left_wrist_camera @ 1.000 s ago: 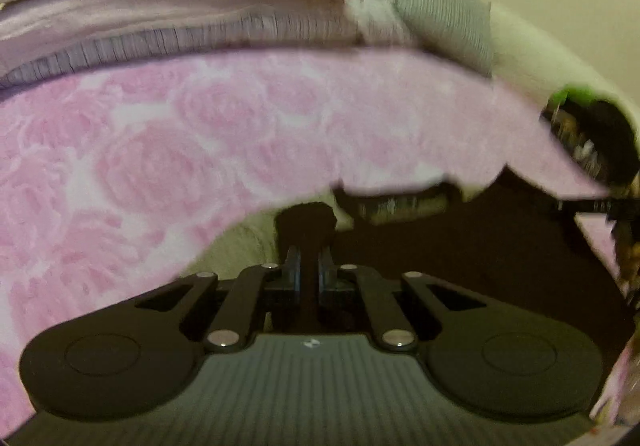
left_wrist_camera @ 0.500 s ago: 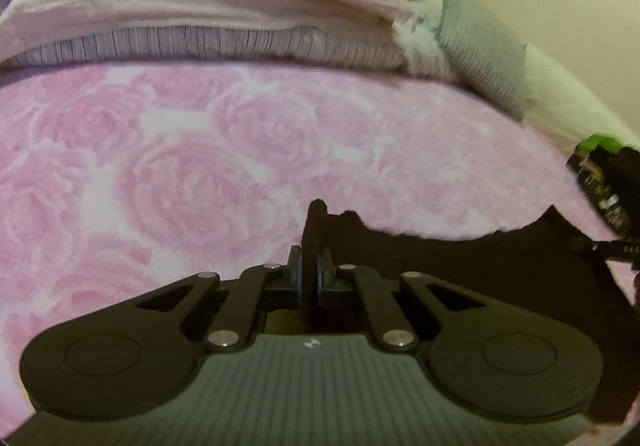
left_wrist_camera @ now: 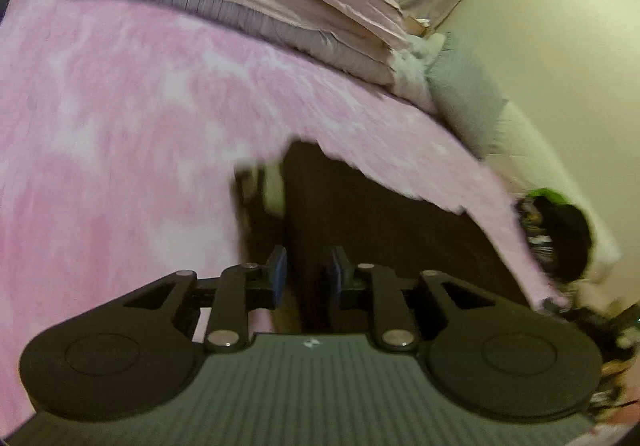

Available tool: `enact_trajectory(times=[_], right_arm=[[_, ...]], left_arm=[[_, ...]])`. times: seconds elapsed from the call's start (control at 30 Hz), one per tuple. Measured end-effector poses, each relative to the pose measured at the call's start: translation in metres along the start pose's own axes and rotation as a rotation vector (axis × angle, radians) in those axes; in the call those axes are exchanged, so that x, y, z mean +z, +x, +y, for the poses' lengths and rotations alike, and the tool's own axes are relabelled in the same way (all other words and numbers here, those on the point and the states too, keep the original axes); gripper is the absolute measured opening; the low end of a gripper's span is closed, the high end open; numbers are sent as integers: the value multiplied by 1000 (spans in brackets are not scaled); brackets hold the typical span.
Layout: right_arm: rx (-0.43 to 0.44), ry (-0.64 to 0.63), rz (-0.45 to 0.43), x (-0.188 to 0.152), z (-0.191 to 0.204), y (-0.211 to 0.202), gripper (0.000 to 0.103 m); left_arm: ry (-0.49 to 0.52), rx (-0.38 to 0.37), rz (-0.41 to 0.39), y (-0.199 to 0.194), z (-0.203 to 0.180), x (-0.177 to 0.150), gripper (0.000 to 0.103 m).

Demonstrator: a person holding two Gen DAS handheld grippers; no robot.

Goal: Fold large clothes
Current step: 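Grip the folded dark sweatshirt edge with both tools, fold it over, release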

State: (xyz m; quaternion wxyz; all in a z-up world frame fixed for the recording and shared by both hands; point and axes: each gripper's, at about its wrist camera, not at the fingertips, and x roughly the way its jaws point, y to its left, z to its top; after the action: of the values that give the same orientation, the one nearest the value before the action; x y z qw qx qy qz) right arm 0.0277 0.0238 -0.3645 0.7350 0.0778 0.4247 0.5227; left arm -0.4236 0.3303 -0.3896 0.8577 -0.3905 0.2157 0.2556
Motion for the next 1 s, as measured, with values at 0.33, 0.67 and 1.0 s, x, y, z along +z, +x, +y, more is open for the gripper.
enact_trajectory(times=[0.33,0.67,1.0], right_arm=[[19,58,31,-39,1,-2,6],[-222,-99,93,-38,24,0,35],[-274,-486,-58,-71,90,-3,25]], left_arm=[[-79,-81,-6,-5,5,-45,3],[64,111,3,-16,-17,-46,7],[225,199,-19,9,-60,-51,10]])
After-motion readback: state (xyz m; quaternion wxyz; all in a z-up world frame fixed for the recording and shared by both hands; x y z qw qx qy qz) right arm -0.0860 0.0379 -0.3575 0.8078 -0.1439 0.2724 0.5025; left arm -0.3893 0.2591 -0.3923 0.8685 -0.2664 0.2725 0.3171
